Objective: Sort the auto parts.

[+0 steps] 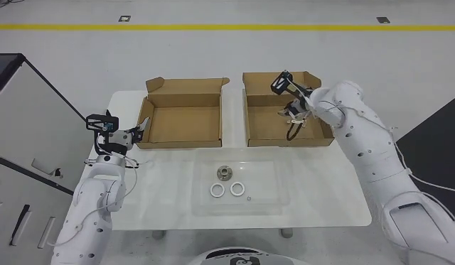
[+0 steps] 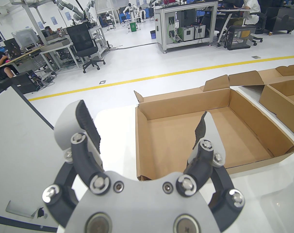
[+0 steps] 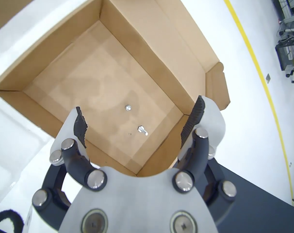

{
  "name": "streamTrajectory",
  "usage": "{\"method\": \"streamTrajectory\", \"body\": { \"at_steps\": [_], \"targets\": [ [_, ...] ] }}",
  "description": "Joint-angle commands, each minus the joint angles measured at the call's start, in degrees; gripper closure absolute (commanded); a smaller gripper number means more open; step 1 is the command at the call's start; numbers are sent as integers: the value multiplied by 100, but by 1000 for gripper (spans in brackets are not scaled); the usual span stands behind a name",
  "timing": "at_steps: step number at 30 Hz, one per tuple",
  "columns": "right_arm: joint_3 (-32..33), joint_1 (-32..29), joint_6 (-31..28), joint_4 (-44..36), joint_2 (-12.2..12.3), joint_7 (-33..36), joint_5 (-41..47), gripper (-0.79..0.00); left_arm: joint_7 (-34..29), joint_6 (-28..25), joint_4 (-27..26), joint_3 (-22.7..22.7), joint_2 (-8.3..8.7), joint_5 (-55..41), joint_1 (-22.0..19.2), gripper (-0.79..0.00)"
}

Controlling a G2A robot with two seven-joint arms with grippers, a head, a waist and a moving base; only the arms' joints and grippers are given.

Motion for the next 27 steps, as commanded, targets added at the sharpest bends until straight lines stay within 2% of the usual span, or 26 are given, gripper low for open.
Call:
{"method": "streamTrajectory", "body": {
  "at_steps": [1, 7, 12, 16, 27],
  "targets": [
    [258, -229, -168, -575, 69, 198, 211, -785, 0, 0, 0, 0, 0, 0, 0, -785],
    [713, -665, -577, -1672, 207, 775, 891, -785, 0, 0, 0, 0, 0, 0, 0, -785],
    [753, -771, -723, -2243, 265, 1156, 1609, -785, 0, 0, 0, 0, 0, 0, 0, -785],
    [316, -680, -634, -2436, 350, 1245, 2044, -785, 0, 0, 0, 0, 0, 0, 0, -785],
    [-1237, 150, -395, -2571, 715, 1484, 2766, -785, 0, 0, 0, 0, 0, 0, 0, -785]
  ]
}}
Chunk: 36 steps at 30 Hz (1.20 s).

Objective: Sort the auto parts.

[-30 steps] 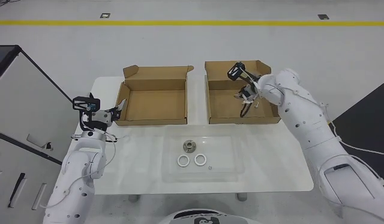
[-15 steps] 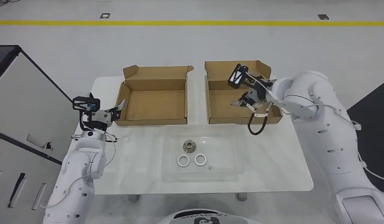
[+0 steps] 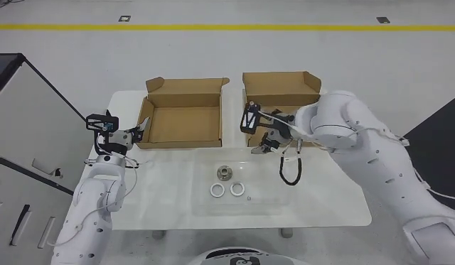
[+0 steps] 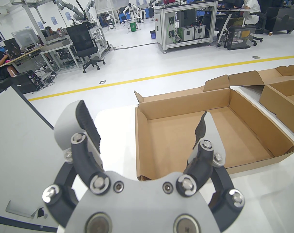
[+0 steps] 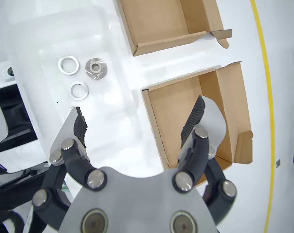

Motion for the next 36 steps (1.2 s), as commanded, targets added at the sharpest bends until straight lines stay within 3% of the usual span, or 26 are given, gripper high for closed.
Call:
{"method": "streamTrajectory", "body": {
  "at_steps": [1, 9, 22, 36],
  "targets": [
    [-299, 140, 26, -38, 56, 26, 99, -785, 0, 0, 0, 0, 0, 0, 0, -785],
    [-1278, 533, 91, -143, 242, 91, 434, -785, 0, 0, 0, 0, 0, 0, 0, -785],
    [-2252, 843, 85, -17, 369, 84, 568, -785, 0, 0, 0, 0, 0, 0, 0, -785],
    [-2527, 918, 35, 221, 291, -19, 348, -785, 0, 0, 0, 0, 0, 0, 0, -785]
  ]
}}
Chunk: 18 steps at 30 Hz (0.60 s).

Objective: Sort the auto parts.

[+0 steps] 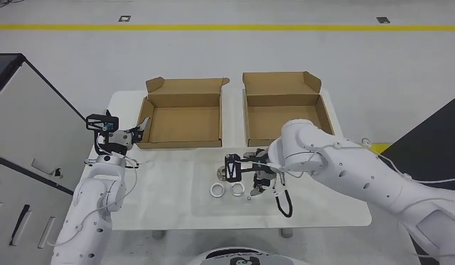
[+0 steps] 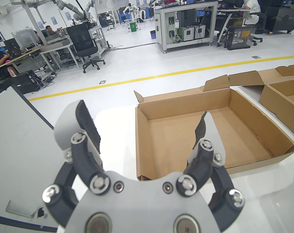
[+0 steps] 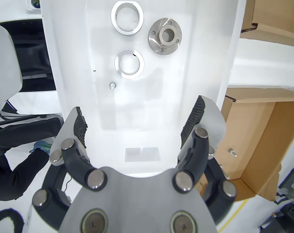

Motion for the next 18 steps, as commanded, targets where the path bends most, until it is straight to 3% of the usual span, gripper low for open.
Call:
{"method": "streamTrajectory", "body": {
  "at_steps": [1, 12, 18],
  "targets": [
    [1, -1, 3, -1, 1, 1, 3, -785, 0, 0, 0, 0, 0, 0, 0, -785],
    [-20, -61, 41, -12, -5, -117, -98, -785, 0, 0, 0, 0, 0, 0, 0, -785],
    [-216, 20, 103, -104, -123, 71, -279, -785, 0, 0, 0, 0, 0, 0, 0, -785]
  ]
}}
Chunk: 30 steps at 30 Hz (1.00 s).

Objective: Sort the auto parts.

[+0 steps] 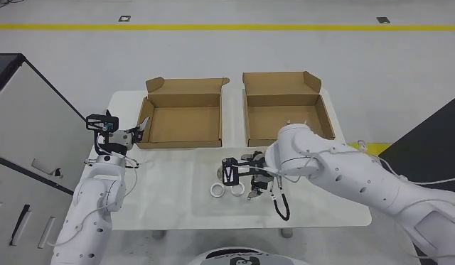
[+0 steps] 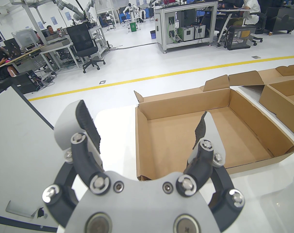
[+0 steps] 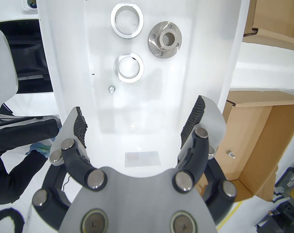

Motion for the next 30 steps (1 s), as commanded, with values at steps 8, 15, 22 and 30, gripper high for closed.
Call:
{"method": "streamTrajectory", "body": {
  "at_steps": [8, 15, 22, 30],
  "targets": [
    [-327, 302, 304, 121, -290, 410, -36, -785, 0, 0, 0, 0, 0, 0, 0, -785],
    [-488, 424, 409, 440, -470, 547, 101, -742, 0, 0, 0, 0, 0, 0, 0, -785],
    [-720, 497, 466, 781, -612, 605, 273, -643, 0, 0, 0, 0, 0, 0, 0, -785],
    [-976, 595, 516, 1085, -729, 655, 472, -508, 0, 0, 0, 0, 0, 0, 0, -785]
  ]
}}
